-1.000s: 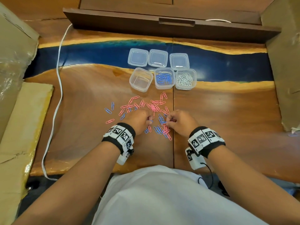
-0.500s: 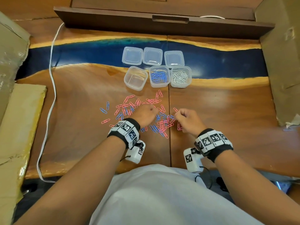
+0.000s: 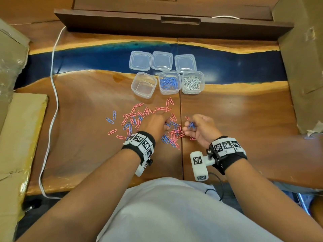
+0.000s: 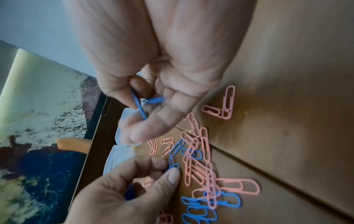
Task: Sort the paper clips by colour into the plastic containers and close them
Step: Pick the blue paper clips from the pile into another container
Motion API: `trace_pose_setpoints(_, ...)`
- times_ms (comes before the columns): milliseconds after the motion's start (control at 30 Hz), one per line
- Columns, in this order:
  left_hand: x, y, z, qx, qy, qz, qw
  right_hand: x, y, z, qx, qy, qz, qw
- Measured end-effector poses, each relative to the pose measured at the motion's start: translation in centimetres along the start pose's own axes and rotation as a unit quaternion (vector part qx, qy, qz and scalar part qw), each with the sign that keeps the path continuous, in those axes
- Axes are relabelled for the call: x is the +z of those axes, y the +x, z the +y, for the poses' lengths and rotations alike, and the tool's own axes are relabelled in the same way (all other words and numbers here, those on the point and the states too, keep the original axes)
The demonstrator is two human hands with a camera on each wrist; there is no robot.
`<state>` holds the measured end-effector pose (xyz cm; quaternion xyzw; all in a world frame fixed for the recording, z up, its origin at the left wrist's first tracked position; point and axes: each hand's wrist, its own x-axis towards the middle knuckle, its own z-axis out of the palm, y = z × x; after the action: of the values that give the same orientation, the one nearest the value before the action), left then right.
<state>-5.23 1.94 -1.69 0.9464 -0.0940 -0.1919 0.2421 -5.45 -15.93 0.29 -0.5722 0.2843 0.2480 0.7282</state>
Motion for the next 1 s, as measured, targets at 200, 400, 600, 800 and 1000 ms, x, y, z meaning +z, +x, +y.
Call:
trace_pose_setpoints(200,0.3,0.1,0.3,-0.01,0.044,-0.032,0.998,0.7,1.7,0.4,-0.085,-0.379,0.012,0.921)
trace_pose_setpoints(400,-0.3,-0.2,1.4,0.024,0.163,-0.069,0.984,2.1,2.2,0.6,-0.145,-0.618,0.023,0.772)
trace_pose_setpoints(600,-0.6,-0.8,2.0,0.034,0.159,-0.071,0.984,3.6,2.9,0.2,-0.098,-0.666,-0.018,0.74)
trace_pose_setpoints(800,-0.5,-1.2,1.4,0.007,0.065,-0.039,0.997,3.9,2.6,0.0,-0.101,-0.7,-0.044,0.705)
trace_pose_setpoints(1000,-0.7,-2.5,-1.1,-0.094,-0.182,0.007,0.979,2.0,0.7,0.1,-0.025,-0.399,-0.054,0.915)
